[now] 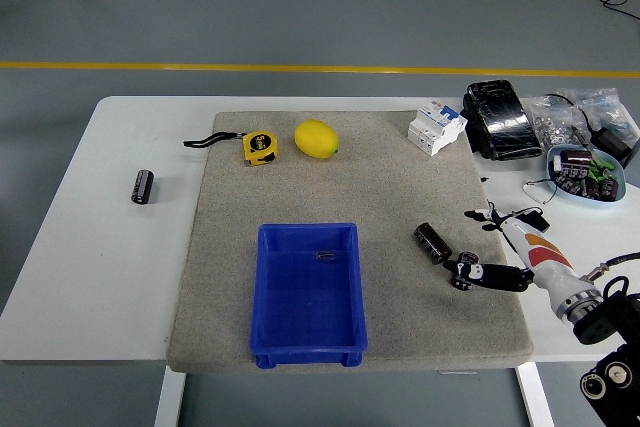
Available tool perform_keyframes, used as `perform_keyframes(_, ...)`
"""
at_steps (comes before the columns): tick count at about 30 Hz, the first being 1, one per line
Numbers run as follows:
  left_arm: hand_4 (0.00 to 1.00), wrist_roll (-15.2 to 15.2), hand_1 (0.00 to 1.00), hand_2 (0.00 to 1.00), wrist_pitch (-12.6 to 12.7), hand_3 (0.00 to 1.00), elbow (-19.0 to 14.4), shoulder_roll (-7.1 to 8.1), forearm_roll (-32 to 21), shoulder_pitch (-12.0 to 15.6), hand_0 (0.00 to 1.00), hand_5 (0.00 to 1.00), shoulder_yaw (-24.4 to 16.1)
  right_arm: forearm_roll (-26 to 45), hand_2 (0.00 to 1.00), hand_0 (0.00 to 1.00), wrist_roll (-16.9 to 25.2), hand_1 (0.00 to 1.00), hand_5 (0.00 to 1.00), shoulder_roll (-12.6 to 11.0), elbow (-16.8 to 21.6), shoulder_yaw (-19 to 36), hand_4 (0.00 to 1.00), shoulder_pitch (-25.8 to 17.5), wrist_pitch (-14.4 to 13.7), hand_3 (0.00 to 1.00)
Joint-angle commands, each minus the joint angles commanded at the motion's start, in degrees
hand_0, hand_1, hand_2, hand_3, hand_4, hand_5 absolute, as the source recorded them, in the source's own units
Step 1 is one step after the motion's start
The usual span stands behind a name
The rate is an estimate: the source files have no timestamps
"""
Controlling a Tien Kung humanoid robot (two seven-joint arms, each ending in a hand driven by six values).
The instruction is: Pick up the battery,place it into the box
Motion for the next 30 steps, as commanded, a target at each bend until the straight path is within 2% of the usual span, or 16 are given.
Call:
perform_keyframes(6,0.660,0.04,0.712,0.747,-0.03,0.626,-0.03,0.03,0.11,-0.06,0.730,0.657,-0.01,-9.50,0.732,0.727,-0.03,0.673,0.431,0.20,-1.29,-1.40,0.998,0.08,-1.75,0.814)
perform_keyframes(7,0.660,0.04,0.712,0.746,-0.02,0.626,-0.03,0.03,0.11,-0.07,0.730,0.656,-0.01,-9.50,0.676,0.582,-0.08,0.595,0.422,0.21,-1.38,-1.68,0.998,0.05,-2.07,0.786)
perform_keyframes(12,0.660,0.15,0.712,0.746,-0.06,0.626,-0.04,0.05,0.33,-0.12,0.730,0.656,-0.14,-9.50,0.676,0.582,-0.20,0.595,0.422,0.41,-2.02,-2.82,0.998,0.31,-4.03,0.786)
perform_keyframes(13,0.659,0.17,0.712,0.745,-0.07,0.626,-0.05,0.06,0.37,-0.14,0.730,0.655,-0.14,-9.50,0.659,0.481,-0.27,0.571,0.395,0.47,-2.20,-2.96,0.998,0.41,-4.25,0.779)
perform_keyframes(19,0.659,0.31,0.712,0.745,-0.13,0.626,-0.07,0.11,0.66,-0.17,0.730,0.655,-0.28,-9.50,0.659,0.481,-1.32,0.571,0.395,0.73,-3.22,-2.81,0.998,0.70,-3.83,0.779)
perform_keyframes(20,0.660,0.31,0.710,0.743,-0.13,0.625,-0.07,0.11,0.64,-0.17,0.730,0.655,-0.28,-9.50,0.480,0.403,-1.46,0.377,0.389,0.73,-3.26,-2.72,0.998,0.69,-3.65,0.781)
perform_keyframes(25,0.660,0.35,0.710,0.743,-0.11,0.625,-0.07,0.14,0.59,-0.18,0.730,0.655,-0.23,-9.50,0.480,0.403,-2.10,0.377,0.389,0.67,-3.14,-2.23,0.998,0.71,-2.78,0.781)
perform_keyframes(26,0.660,0.38,0.709,0.742,-0.11,0.625,-0.07,0.14,0.66,-0.19,0.729,0.655,-0.28,-9.50,0.334,0.376,-2.17,0.266,0.391,0.67,-3.11,-2.19,0.998,0.73,-2.79,0.762)
perform_keyframes(30,0.660,0.47,0.709,0.742,-0.14,0.625,-0.07,0.16,0.87,-0.19,0.729,0.655,-0.36,-9.50,0.334,0.376,-2.39,0.266,0.391,0.69,-3.16,-2.23,0.998,0.79,-2.84,0.762)
